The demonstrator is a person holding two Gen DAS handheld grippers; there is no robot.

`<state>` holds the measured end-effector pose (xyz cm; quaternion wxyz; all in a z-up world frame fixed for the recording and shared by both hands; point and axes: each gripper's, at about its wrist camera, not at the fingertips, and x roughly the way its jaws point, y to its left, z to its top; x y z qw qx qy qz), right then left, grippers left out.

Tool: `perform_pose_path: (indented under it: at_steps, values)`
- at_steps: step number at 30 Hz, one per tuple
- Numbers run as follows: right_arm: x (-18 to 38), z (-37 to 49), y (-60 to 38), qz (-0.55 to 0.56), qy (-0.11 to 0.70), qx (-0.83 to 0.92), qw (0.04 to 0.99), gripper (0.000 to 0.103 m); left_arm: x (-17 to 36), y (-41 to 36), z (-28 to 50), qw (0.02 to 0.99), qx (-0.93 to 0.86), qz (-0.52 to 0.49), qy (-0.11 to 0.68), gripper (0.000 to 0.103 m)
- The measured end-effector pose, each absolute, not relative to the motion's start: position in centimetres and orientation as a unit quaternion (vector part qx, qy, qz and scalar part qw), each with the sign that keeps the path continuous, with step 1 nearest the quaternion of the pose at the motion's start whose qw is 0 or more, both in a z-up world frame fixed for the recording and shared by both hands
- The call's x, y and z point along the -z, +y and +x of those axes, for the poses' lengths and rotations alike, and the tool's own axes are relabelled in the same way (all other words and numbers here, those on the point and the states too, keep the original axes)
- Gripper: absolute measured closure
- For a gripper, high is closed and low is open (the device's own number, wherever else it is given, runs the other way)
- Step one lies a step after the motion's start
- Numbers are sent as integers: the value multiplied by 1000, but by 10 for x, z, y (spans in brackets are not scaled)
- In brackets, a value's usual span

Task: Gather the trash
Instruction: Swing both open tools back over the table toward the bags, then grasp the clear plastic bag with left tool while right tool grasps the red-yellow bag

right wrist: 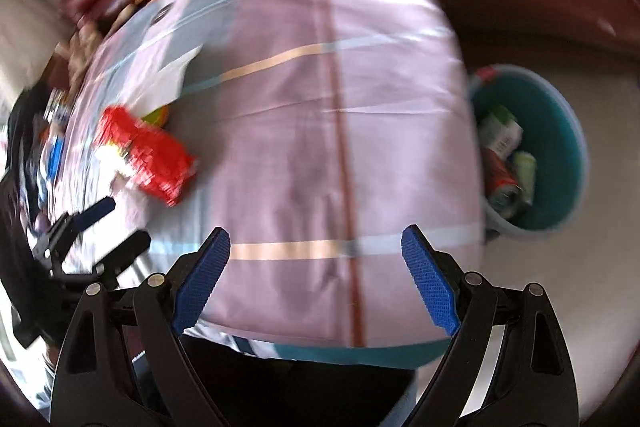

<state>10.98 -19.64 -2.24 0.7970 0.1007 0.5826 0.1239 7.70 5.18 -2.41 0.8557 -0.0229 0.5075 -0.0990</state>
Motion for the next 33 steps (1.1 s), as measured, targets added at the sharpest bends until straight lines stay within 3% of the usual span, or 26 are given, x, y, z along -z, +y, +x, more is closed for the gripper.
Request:
perform_pose_path:
  at_steps: [14, 33]
  values:
    - [33, 89, -110, 66, 571, -186, 797, 19, 60, 143, 54, 846, -4, -93, 524, 9]
    - [58, 131, -93, 83, 591, -182, 781, 19, 80, 152, 91, 851, -15, -86, 518, 9]
